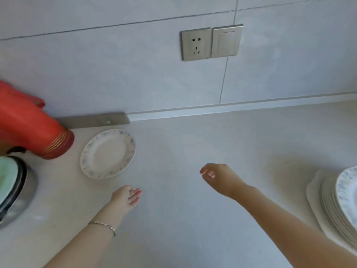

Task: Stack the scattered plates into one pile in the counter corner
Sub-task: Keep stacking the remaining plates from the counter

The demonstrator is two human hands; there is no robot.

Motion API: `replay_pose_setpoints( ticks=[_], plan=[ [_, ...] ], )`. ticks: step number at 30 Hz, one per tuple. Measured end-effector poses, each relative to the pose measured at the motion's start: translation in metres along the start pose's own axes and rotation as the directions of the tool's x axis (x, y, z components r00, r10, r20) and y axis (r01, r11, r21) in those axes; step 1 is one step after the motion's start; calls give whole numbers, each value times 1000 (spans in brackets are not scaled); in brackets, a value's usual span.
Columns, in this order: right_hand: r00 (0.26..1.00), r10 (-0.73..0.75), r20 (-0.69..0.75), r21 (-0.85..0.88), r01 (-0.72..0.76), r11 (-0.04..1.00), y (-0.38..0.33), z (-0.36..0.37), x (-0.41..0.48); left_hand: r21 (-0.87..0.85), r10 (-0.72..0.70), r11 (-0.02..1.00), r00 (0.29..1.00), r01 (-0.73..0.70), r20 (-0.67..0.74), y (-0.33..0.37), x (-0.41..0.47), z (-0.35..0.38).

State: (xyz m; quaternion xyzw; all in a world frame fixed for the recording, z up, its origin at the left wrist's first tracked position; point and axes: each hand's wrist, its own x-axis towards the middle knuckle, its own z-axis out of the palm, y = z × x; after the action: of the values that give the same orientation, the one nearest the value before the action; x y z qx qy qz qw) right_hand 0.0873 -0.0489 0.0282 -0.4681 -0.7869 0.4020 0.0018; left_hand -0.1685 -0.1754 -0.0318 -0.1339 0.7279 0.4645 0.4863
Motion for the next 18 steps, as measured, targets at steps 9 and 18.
replay_pose_setpoints(
  ticks=[9,18],
  plan=[
    [994,100,42,-10,-99,995,-58,60,37,-565,49,824,999,-52,-20,56,88,-65],
    [966,252,51,121,-257,959,-55,71,38,-577,51,816,999,-40,3,72,104,-66]
  ],
)
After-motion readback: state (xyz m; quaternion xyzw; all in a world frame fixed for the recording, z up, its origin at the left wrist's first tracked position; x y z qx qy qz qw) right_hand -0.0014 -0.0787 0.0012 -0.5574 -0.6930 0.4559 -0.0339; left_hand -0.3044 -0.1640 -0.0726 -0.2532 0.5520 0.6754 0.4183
